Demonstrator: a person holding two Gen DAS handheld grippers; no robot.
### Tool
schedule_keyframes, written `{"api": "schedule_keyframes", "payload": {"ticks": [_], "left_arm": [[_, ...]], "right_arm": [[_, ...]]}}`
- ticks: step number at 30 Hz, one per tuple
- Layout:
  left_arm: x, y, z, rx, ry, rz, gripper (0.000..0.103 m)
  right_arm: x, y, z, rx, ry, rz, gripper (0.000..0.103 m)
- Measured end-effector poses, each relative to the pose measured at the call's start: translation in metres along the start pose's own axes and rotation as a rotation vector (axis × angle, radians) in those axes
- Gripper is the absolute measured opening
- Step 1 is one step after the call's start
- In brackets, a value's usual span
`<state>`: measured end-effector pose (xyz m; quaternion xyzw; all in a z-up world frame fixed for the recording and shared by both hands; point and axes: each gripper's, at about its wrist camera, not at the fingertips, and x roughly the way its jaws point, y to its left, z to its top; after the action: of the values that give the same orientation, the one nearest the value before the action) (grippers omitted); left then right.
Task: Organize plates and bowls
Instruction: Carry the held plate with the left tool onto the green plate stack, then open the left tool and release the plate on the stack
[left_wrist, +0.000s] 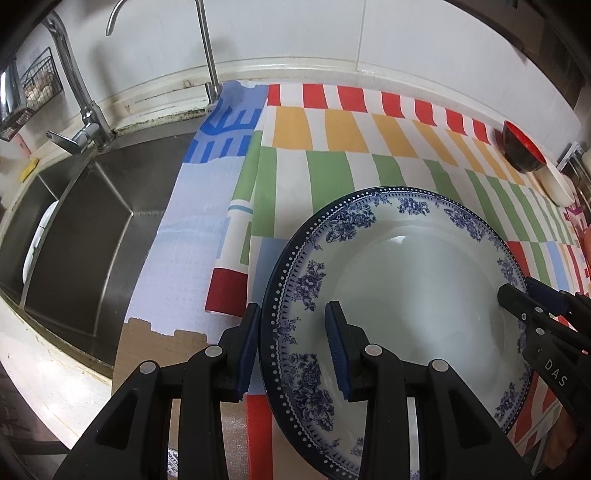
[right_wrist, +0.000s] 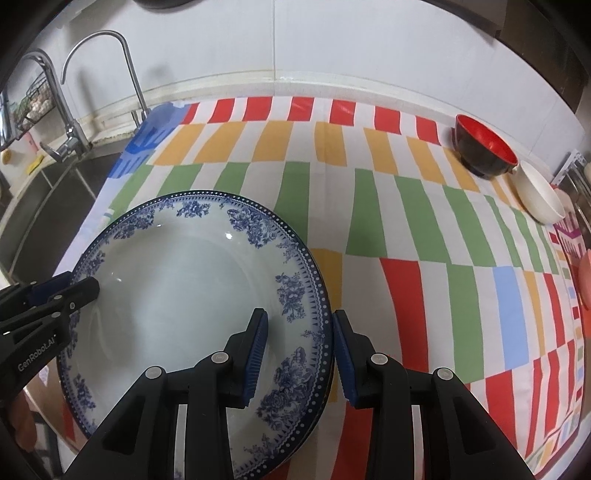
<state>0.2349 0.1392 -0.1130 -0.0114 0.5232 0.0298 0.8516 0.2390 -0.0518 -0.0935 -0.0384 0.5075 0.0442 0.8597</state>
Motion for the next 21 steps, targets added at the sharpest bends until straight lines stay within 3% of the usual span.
{"api": "schedule_keyframes", "payload": {"ticks": [13, 21], "left_arm": [[0.005, -0.002, 0.0, 0.011, 0.004, 0.02, 0.035], [-0.014, -0.011, 0.008, 0.035, -0.05, 0.027, 0.052]], "right_arm": [[0.005, 0.002, 0.0, -0.026, 0.016, -0.003, 0.037], [-0.007, -0.004, 0.003, -0.028, -0.018, -0.008, 0.039]]}}
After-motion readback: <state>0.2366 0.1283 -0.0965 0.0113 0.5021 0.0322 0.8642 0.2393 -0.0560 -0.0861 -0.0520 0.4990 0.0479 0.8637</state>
